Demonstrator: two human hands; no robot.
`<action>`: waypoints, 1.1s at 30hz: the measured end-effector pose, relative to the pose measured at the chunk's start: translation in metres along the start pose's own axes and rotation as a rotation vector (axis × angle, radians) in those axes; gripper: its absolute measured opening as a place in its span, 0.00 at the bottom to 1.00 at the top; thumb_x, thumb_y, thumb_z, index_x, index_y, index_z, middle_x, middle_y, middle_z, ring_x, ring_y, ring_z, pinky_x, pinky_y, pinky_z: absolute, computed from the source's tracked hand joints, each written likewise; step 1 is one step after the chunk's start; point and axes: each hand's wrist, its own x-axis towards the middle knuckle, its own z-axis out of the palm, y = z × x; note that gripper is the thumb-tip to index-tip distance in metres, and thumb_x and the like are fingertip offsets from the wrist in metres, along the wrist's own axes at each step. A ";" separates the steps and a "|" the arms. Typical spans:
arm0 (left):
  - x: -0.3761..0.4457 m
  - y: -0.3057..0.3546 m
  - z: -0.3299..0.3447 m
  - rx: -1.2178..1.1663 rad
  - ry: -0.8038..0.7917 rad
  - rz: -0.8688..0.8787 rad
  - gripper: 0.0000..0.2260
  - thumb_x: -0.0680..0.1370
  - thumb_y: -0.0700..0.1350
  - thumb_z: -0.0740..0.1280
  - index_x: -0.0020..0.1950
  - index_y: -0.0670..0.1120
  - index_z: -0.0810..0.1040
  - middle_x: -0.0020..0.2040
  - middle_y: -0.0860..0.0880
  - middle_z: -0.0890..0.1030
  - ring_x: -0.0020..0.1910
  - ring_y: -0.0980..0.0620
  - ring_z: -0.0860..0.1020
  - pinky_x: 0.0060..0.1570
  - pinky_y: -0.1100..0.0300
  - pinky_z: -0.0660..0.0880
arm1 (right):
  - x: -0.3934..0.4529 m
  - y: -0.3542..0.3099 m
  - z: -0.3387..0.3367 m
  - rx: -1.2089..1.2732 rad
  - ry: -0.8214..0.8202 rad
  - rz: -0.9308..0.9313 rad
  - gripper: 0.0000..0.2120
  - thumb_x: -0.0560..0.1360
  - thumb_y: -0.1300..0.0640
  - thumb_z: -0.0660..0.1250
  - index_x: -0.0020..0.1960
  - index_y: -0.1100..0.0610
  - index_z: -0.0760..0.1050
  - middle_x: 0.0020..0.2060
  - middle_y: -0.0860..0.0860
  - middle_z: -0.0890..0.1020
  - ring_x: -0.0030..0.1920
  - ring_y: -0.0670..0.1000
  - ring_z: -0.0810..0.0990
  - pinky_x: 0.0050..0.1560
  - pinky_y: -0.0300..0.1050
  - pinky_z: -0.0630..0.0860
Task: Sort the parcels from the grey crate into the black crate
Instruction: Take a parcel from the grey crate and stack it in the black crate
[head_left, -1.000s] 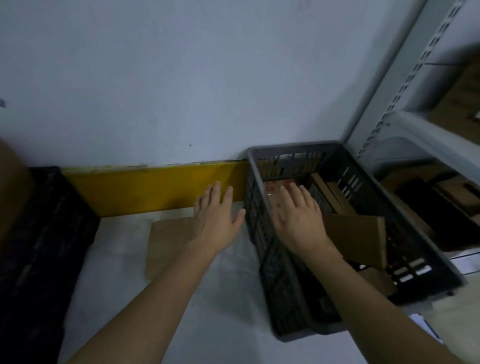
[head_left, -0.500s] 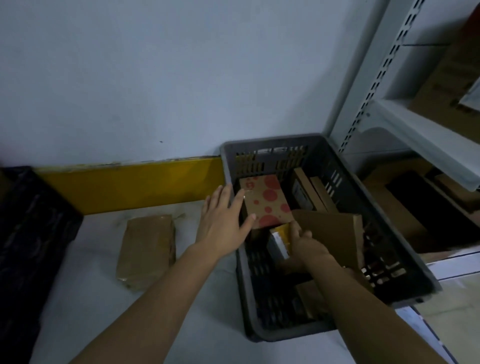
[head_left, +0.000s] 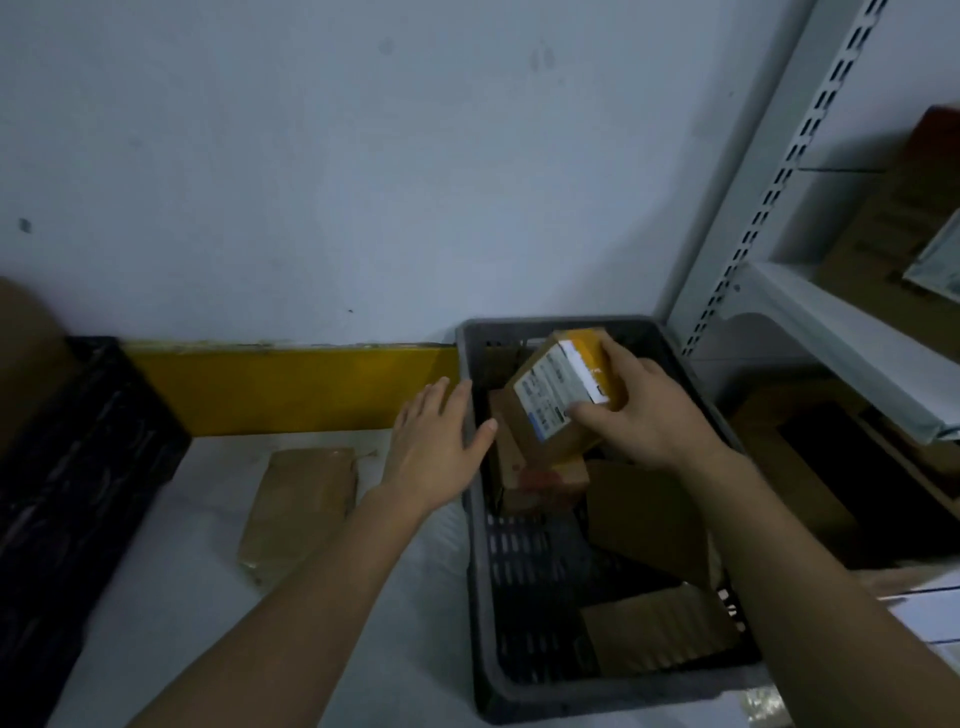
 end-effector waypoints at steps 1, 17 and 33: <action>0.000 -0.004 -0.003 -0.035 0.006 -0.022 0.35 0.84 0.69 0.52 0.87 0.53 0.55 0.86 0.46 0.57 0.85 0.44 0.55 0.82 0.42 0.56 | 0.000 -0.011 -0.005 0.049 0.028 -0.043 0.50 0.76 0.32 0.72 0.88 0.39 0.47 0.75 0.52 0.69 0.66 0.55 0.76 0.66 0.53 0.76; -0.057 -0.138 -0.116 -1.380 -0.079 -0.578 0.25 0.81 0.63 0.69 0.73 0.51 0.77 0.63 0.46 0.86 0.57 0.38 0.87 0.60 0.36 0.82 | -0.039 -0.209 0.133 0.940 0.046 -0.093 0.43 0.77 0.41 0.78 0.80 0.24 0.54 0.72 0.38 0.77 0.71 0.39 0.78 0.73 0.58 0.78; -0.067 -0.240 -0.212 -1.053 0.137 -0.351 0.20 0.76 0.59 0.78 0.63 0.50 0.81 0.58 0.51 0.87 0.56 0.50 0.87 0.60 0.47 0.82 | -0.060 -0.299 0.172 0.930 -0.320 0.107 0.20 0.80 0.47 0.75 0.62 0.59 0.74 0.54 0.50 0.89 0.55 0.51 0.89 0.61 0.63 0.85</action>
